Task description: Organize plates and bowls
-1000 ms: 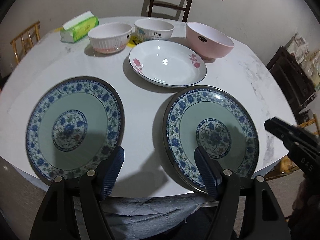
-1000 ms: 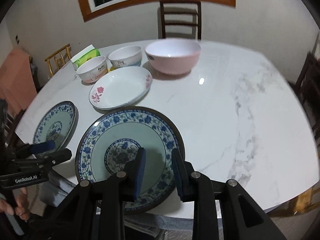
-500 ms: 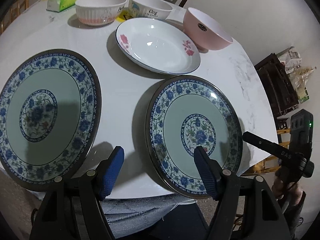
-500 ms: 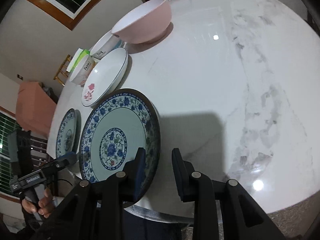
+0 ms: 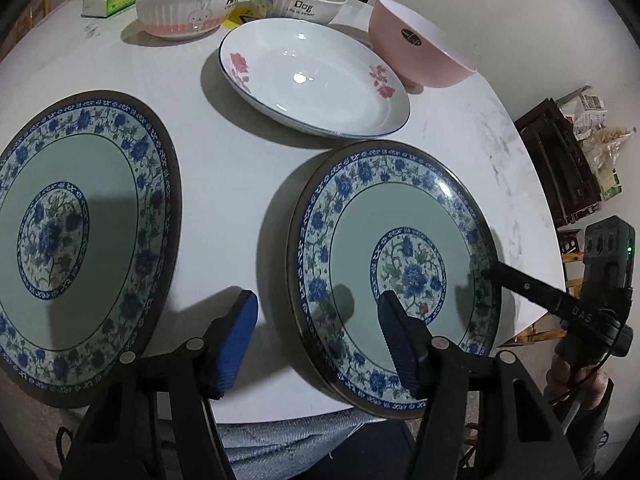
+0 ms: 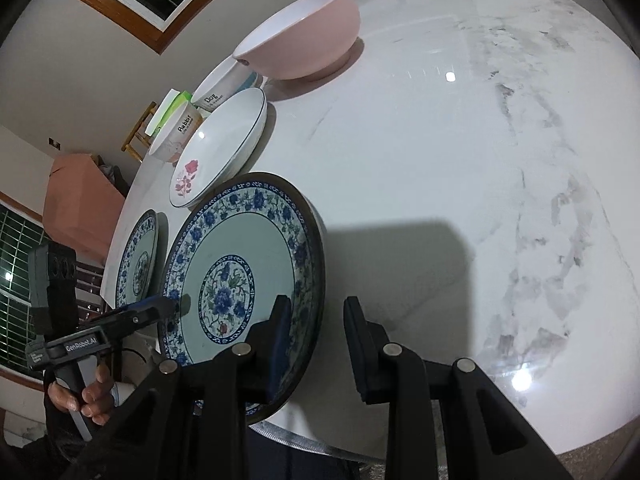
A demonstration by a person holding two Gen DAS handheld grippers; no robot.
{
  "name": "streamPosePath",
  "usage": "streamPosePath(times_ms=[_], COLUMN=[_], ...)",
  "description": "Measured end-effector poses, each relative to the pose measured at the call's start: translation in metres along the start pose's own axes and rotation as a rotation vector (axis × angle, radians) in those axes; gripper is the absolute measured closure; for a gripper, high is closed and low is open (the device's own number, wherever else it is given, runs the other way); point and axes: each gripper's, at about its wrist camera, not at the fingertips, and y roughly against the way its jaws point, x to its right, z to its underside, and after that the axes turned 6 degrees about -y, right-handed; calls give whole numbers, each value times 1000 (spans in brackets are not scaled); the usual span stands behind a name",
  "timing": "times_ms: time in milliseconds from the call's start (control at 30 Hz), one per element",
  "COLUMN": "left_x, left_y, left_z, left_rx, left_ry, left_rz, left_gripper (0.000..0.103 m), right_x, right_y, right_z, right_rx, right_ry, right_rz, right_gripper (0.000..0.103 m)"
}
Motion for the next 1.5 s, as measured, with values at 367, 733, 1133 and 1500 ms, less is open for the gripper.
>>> streamPosePath(times_ms=[367, 733, 1133, 1500], left_x=[4, -12, -2, -4], left_y=[-5, 3, -3, 1], left_z=[-6, 4, 0, 4], left_rx=[16, 27, 14, 2], left_ry=[-47, -20, -82, -75], left_rz=[15, 49, 6, -7], left_gripper=[53, 56, 86, 85], right_x=[-3, -2, -6, -15], right_y=[-4, -4, -4, 0], right_z=[3, 3, 5, 14], right_rx=[-5, -4, 16, 27], right_ry=[13, 16, 27, 4], right_rz=[-53, -57, 5, 37], right_gripper=[76, 76, 86, 87])
